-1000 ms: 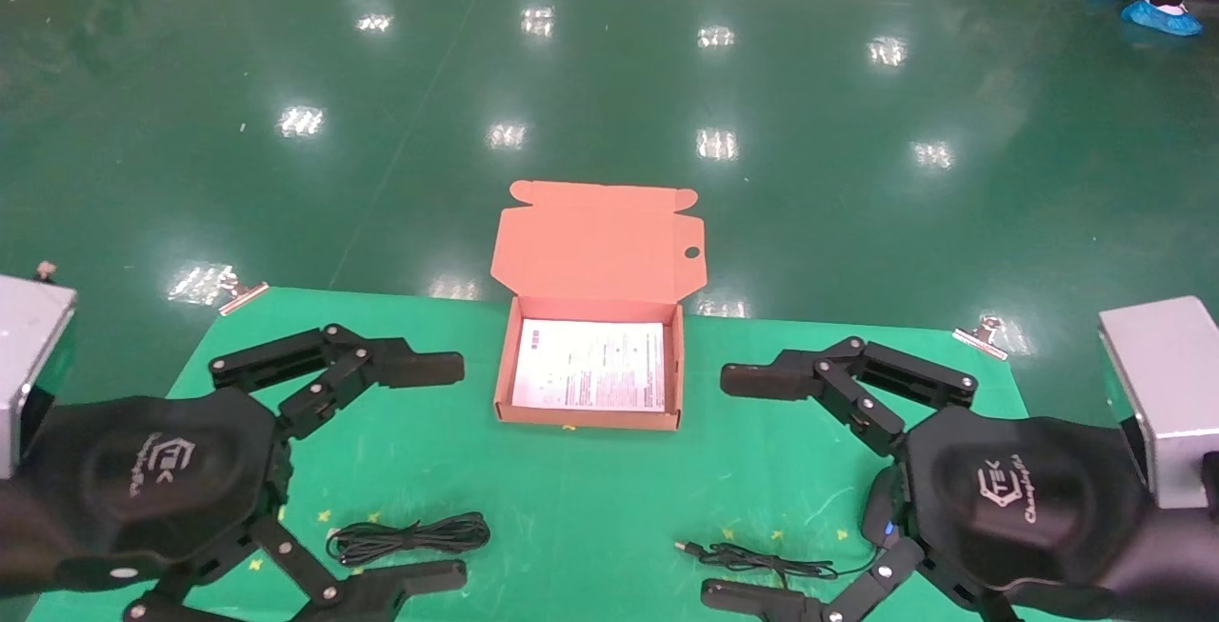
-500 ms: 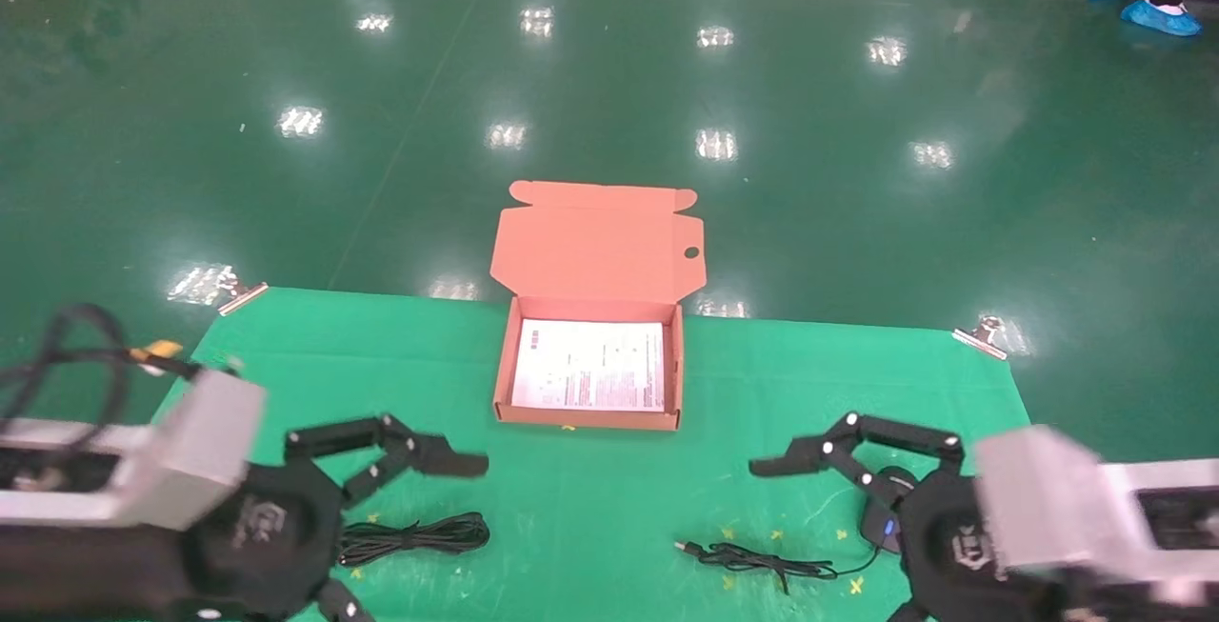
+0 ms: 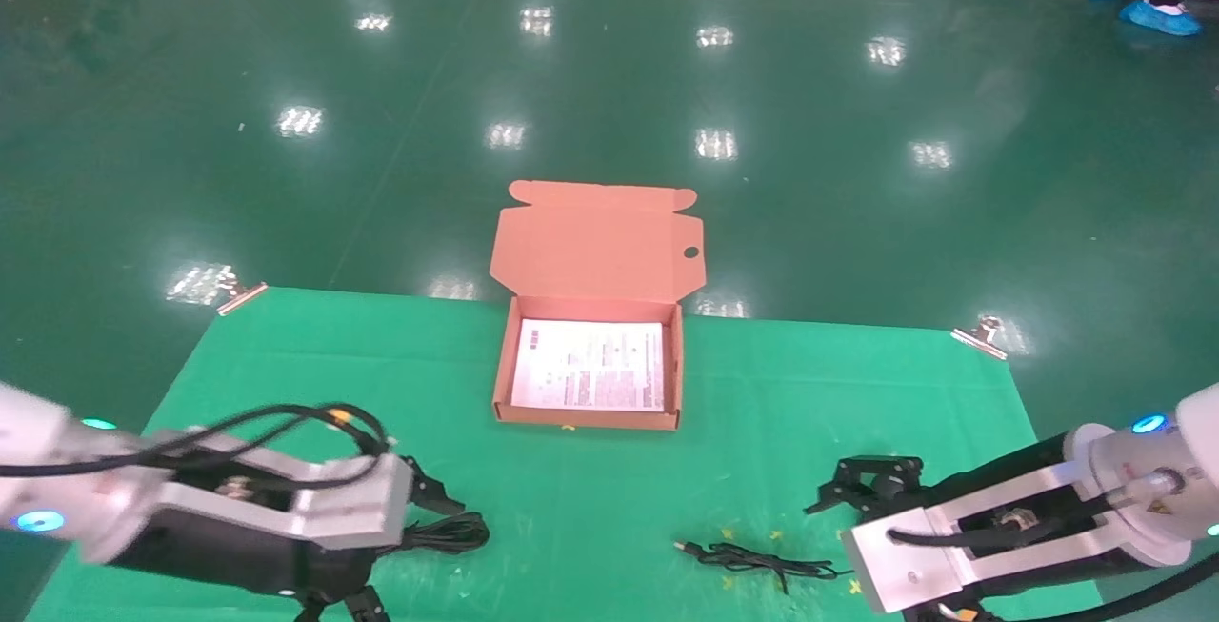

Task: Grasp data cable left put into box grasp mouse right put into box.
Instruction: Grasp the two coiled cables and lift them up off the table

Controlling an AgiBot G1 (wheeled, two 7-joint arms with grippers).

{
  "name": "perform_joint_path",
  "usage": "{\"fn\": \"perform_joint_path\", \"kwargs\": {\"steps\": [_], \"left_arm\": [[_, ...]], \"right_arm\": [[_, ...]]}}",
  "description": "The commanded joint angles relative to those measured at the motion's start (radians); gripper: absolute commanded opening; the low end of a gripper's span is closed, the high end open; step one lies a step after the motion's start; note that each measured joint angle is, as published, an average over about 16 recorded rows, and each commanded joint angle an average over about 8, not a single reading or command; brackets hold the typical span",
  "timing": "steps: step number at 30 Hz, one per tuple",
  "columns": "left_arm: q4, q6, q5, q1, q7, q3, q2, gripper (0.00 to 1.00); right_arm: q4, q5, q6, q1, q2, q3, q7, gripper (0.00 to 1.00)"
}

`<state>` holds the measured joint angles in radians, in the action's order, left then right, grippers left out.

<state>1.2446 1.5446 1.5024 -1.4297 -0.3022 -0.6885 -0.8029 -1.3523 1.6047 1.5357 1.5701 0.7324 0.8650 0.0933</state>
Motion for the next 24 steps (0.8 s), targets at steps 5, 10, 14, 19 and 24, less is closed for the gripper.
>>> {"fn": "perform_joint_path", "kwargs": {"steps": [5, 10, 14, 19, 24], "left_arm": [[-0.038, -0.027, 0.164, -0.031, 0.013, -0.075, -0.056, 1.00], [-0.073, -0.074, 0.283, -0.028, 0.003, -0.121, -0.097, 1.00], [-0.105, -0.115, 0.361, -0.018, -0.012, -0.149, -0.129, 1.00], [-0.169, -0.166, 0.436, -0.007, -0.026, -0.176, -0.169, 1.00], [-0.292, -0.214, 0.466, -0.012, -0.015, -0.184, -0.218, 1.00]], "right_arm": [[0.000, 0.144, -0.050, -0.002, 0.056, 0.082, -0.009, 1.00], [0.002, 0.246, -0.115, -0.037, 0.089, 0.114, 0.017, 1.00], [0.005, 0.312, -0.171, -0.068, 0.109, 0.129, 0.048, 1.00], [0.014, 0.368, -0.230, -0.104, 0.132, 0.140, 0.083, 1.00], [0.047, 0.409, -0.272, -0.131, 0.164, 0.150, 0.119, 1.00]]}}
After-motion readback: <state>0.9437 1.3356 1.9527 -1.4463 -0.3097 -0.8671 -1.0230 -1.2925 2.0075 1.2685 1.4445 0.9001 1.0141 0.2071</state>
